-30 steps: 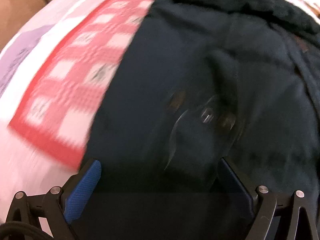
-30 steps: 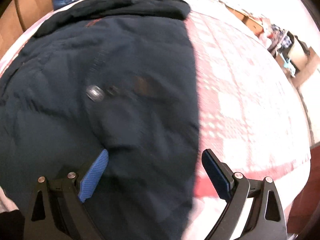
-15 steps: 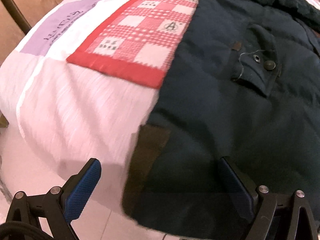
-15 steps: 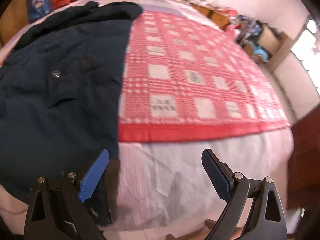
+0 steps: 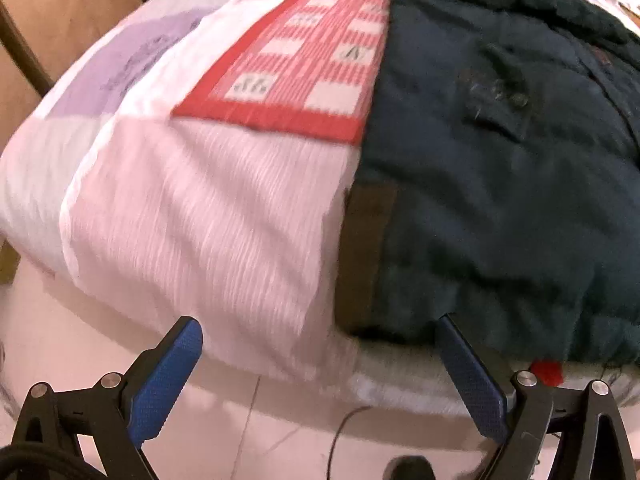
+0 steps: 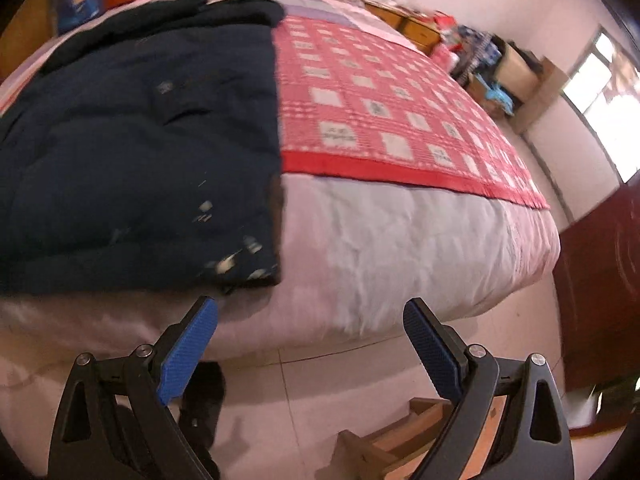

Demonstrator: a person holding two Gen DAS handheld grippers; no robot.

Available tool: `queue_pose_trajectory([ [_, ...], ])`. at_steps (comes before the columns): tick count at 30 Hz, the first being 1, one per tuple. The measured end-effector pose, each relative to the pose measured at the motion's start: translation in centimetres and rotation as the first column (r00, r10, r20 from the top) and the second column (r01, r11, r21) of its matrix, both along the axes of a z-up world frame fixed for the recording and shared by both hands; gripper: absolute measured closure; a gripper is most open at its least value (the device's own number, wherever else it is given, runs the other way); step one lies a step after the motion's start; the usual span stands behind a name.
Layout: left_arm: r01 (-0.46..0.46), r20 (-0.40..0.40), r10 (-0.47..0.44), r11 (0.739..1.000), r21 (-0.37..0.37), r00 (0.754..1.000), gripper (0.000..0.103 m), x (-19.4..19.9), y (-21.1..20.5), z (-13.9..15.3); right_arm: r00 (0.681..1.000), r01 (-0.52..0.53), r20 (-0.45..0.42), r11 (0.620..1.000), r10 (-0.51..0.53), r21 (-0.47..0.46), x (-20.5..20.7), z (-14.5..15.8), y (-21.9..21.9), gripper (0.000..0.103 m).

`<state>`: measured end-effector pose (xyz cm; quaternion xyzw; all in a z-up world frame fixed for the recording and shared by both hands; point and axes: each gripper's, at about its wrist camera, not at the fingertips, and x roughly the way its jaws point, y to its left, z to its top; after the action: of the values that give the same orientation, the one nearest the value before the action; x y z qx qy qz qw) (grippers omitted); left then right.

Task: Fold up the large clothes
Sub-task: 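Move both grippers to the jacket hem edge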

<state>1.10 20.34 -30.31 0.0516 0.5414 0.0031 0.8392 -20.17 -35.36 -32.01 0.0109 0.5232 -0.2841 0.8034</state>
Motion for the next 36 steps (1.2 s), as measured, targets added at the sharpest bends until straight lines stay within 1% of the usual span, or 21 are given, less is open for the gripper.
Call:
queue_pose_trajectory([
  [2, -0.01, -0.01, 0.01, 1.0, -0.003, 1.0, 0.006, -0.2, 0.2, -0.5, 1.0, -0.003, -0.001, 1.0, 0.003, 0.002, 0.8, -0.7, 0.1, 0.007],
  [4, -0.015, -0.019, 0.015, 1.0, 0.003, 1.0, 0.006, -0.5, 0.3, -1.0, 1.0, 0.01, 0.009, 1.0, -0.01, -0.015, 1.7, -1.0, -0.4, 0.007],
  [7, -0.021, -0.018, 0.021, 1.0, 0.01, 1.0, 0.006, -0.6, 0.5, -1.4, 0.997, 0.031, 0.074, 0.999, -0.028, -0.033, 2.9, -0.3, -1.4, 0.007],
  [9, -0.037, -0.012, 0.037, 0.999, -0.002, 0.999, 0.006, -0.6, 0.9, -1.5, 0.994, 0.034, 0.105, 0.998, -0.028, -0.054, 3.3, 0.3, -1.6, 0.007],
  [10, -0.042, -0.014, 0.042, 0.999, -0.01, 0.999, 0.006, -0.7, 1.0, -1.6, 0.992, 0.041, 0.118, 0.998, -0.035, -0.049, 3.4, 0.6, -1.7, 0.007],
  [13, -0.03, -0.013, 0.03, 0.999, -0.012, 0.999, 0.006, -0.9, 0.8, -1.7, 0.993, 0.053, 0.104, 0.999, -0.052, -0.011, 3.6, 0.4, -1.6, 0.007],
  [15, -0.008, 0.005, 0.008, 1.0, -0.013, 1.0, 0.006, -0.8, 0.4, -1.6, 0.995, 0.046, 0.09, 0.999, -0.044, -0.019, 3.6, 0.3, -1.5, 0.007],
  [18, 0.017, 0.046, -0.017, 1.0, 0.003, 0.999, 0.006, 0.2, -0.6, -1.3, 0.993, 0.061, 0.099, 0.998, -0.061, -0.005, 3.4, 0.4, -1.7, 0.007],
  [20, 0.007, 0.074, -0.008, 1.0, 0.017, 0.997, 0.006, 1.5, -0.8, -1.2, 0.993, 0.062, 0.1, 0.998, -0.061, -0.008, 3.5, 0.4, -1.8, 0.007],
  [22, -0.012, 0.096, 0.012, 1.0, 0.004, 0.995, 0.005, 2.8, -0.5, -1.1, 0.993, 0.058, 0.102, 0.998, -0.056, -0.018, 3.5, 0.6, -1.8, 0.007],
  [26, -0.024, 0.168, 0.025, 1.0, -0.004, 0.985, 0.005, 4.5, -0.6, 0.2, 0.99, 0.059, 0.132, 0.998, -0.055, -0.028, 3.5, 1.1, -1.8, 0.007],
  [28, -0.023, 0.152, 0.028, 0.999, -0.03, 0.988, 0.004, 5.3, -1.0, -0.2, 0.99, 0.063, 0.129, 0.998, -0.059, -0.027, 3.8, 0.9, -1.7, 0.007],
  [29, -0.01, 0.123, 0.015, 0.999, -0.034, 0.992, 0.004, 5.6, -1.4, -0.9, 0.991, 0.061, 0.118, 0.998, -0.058, -0.019, 4.1, 0.5, -1.6, 0.007],
  [30, 0.011, 0.102, -0.008, 1.0, -0.022, 0.995, 0.005, 5.8, -2.0, -1.7, 0.993, 0.055, 0.107, 0.998, -0.054, -0.006, 4.4, -0.1, -1.5, 0.007],
  [33, 0.078, 0.072, -0.081, 0.996, 0.052, 0.994, 0.005, 6.2, -3.6, -3.6, 0.998, 0.016, 0.066, 1.0, -0.016, 0.005, 5.2, -1.6, -1.5, 0.007],
  [34, 0.084, 0.075, -0.089, 0.994, 0.069, 0.993, 0.007, 6.4, -3.5, -3.8, 0.998, 0.009, 0.059, 1.0, -0.008, -0.007, 5.3, -1.7, -1.7, 0.008],
  [35, 0.074, 0.089, -0.081, 0.994, 0.079, 0.993, 0.007, 6.6, -3.0, -3.7, 0.998, 0.035, 0.056, 0.997, -0.031, -0.063, 5.2, -1.6, -2.5, 0.009],
  [36, 0.054, 0.109, -0.064, 0.995, 0.085, 0.992, 0.007, 6.8, -2.2, -3.3, 0.994, 0.087, 0.07, 0.991, -0.081, -0.103, 4.7, -1.2, -3.6, 0.008],
])
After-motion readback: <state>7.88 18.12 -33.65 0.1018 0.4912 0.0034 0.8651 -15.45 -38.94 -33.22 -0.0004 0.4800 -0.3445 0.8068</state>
